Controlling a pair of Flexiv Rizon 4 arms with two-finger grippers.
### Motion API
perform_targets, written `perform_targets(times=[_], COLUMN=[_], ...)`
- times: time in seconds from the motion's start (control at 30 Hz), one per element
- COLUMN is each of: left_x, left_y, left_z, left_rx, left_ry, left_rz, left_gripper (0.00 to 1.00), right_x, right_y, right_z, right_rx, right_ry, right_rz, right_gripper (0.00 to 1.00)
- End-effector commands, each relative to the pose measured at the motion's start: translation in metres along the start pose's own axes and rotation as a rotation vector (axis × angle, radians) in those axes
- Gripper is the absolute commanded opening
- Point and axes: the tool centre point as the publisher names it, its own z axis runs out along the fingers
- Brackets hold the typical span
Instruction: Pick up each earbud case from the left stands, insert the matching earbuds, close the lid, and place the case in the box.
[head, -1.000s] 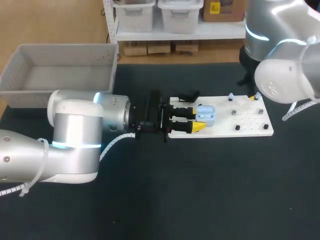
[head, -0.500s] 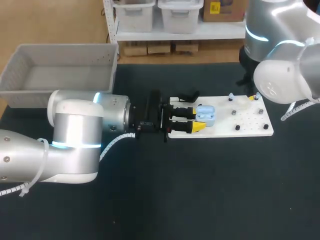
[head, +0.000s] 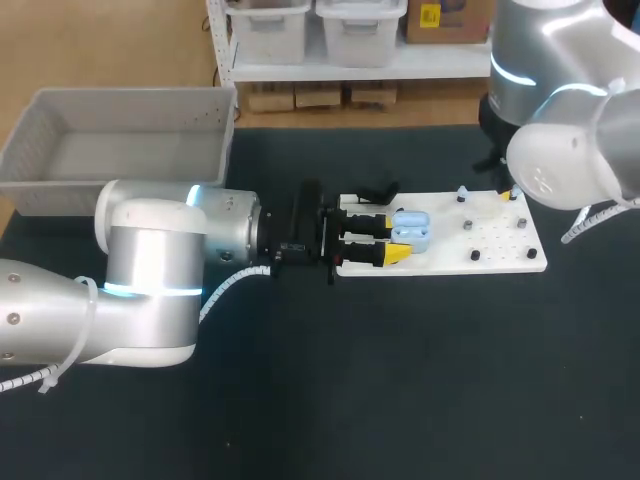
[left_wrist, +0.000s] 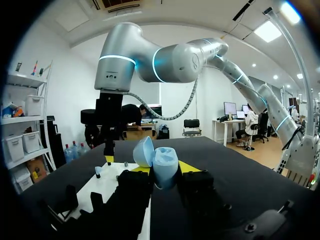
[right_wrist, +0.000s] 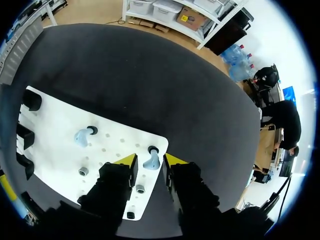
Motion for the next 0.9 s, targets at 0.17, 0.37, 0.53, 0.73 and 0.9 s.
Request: perform_targets(times=[0.17,0.37,0.53,0.73,0.9], left_x=[0.001,0.001,0.001,0.001,0.001], left_y=[-0.0015,-0.0015,-0.0015,-0.0015,-0.0015], left_z=[-0.0001,-0.0001,-0.0001,-0.0001,-0.0001], left_rx=[-0.006,-0.006,-0.006,-0.006,-0.006], left_ry=[-0.004,-0.004,-0.004,-0.004,-0.004], left_rz=[0.004,0.004,0.004,0.004,0.004], left_gripper=[0.0,0.0,0.0,0.0,0.0], right_x=[0.0006,0.0003,0.0002,0.0,0.0003], right_y=[-0.0005,-0.0011,-0.0014,-0.0023,-0.0037], right_z=[0.0022,0.0043,0.0049,0.0046,0.0038], right_rx=[0.007,0.011,0.015,0.019,0.022], right_ry=[-0.004,-0.001,-0.002,-0.005,-0.008], right_rz=[0.004,0.007,0.011,0.015,0.022], right_gripper=[0.31,0.29,0.22,0.17,0.0])
